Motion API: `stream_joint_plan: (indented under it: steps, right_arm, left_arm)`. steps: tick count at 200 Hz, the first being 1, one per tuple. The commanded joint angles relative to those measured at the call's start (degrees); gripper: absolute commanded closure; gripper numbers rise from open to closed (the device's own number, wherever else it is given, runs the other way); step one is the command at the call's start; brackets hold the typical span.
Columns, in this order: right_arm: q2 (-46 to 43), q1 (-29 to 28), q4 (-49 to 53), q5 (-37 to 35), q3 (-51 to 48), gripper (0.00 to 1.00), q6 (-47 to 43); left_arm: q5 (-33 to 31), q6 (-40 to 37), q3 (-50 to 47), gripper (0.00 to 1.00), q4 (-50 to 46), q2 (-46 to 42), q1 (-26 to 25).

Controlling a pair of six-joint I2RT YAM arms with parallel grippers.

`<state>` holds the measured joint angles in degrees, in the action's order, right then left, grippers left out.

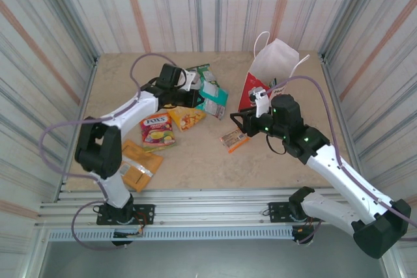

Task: Place the snacks into the paper bag

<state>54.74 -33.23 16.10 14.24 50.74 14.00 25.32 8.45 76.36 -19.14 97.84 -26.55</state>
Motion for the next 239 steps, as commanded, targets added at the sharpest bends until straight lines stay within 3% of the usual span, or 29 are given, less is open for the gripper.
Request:
stream_joint_plan:
  steps: [1,39,84,126,185,211,239]
  right_arm:
    - [0.31,1.83,1.68,3.80,3.51,0.51,-8.17]
    - [4.16,5.67,6.70,10.02,8.43,0.45,-19.31]
    - [8.13,6.86,15.18,19.85,12.63,0.37,-38.73]
    - [13.38,6.18,19.45,26.62,16.36,0.34,-41.93]
    - [16.97,4.32,20.02,30.91,16.93,0.35,-41.60]
    - [17.76,4.24,20.03,31.92,16.89,0.44,-41.17]
    - [17.89,4.32,19.00,31.66,16.52,0.66,-39.69]
  left_arm:
    - [0.50,-14.65,-0.19,0.96,-5.41,-5.99,-1.80]
    - [4.65,-28.12,-3.76,0.99,-9.05,-14.83,-3.17]
    - [8.44,-43.30,-10.16,1.00,-8.25,-25.44,-5.70]
    - [8.88,-46.13,-9.53,1.00,-9.23,-27.95,-7.43]
    - [8.92,-46.76,-8.41,1.00,-8.05,-27.80,-8.94]
    - [8.71,-46.27,-8.45,1.00,-6.88,-28.16,-9.06]
    - [7.91,-44.72,-9.13,1.00,-4.70,-28.84,-9.14]
